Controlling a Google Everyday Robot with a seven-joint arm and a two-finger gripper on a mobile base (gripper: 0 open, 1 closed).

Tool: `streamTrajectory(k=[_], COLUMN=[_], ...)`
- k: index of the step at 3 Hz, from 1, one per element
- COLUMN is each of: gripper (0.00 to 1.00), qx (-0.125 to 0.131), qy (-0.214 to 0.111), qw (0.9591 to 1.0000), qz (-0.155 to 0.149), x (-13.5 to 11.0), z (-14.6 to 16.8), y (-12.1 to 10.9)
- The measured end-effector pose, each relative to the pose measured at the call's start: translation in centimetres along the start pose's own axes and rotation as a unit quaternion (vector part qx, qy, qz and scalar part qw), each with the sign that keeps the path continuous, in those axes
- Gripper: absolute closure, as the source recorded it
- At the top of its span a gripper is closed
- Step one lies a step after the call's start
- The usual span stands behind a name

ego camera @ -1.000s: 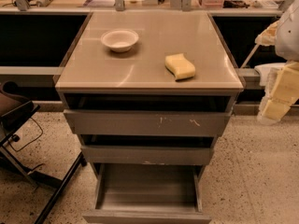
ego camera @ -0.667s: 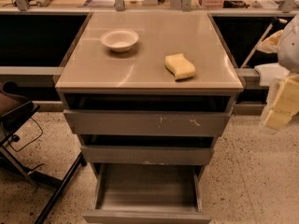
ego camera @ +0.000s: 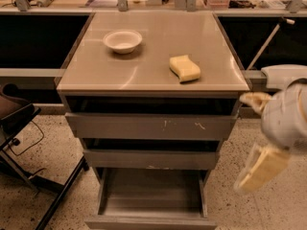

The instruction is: Close bottom drawer

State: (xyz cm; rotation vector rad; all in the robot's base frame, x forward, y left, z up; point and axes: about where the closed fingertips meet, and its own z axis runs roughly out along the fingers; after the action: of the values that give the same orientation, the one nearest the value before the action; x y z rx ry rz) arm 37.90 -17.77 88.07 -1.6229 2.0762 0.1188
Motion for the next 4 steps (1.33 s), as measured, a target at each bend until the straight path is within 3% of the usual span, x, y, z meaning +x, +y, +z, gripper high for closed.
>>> streamTrajectory(k=[1,2,3,4], gripper=[0.00,0.00,0.00,0.00], qx=[-0.035,-0.097,-0.135,-0.118], qy=[-0.044,-0.043,-0.005,-0.008], qw=[0.9973,0.9882,0.9745,0.9723], qz=[0.048,0.111,0.179,0.201], x=[1.7,5.8,11.6,12.1], z=[8.3,19.1,27.3,28.8], y=[4.0,9.0,14.8,14.9])
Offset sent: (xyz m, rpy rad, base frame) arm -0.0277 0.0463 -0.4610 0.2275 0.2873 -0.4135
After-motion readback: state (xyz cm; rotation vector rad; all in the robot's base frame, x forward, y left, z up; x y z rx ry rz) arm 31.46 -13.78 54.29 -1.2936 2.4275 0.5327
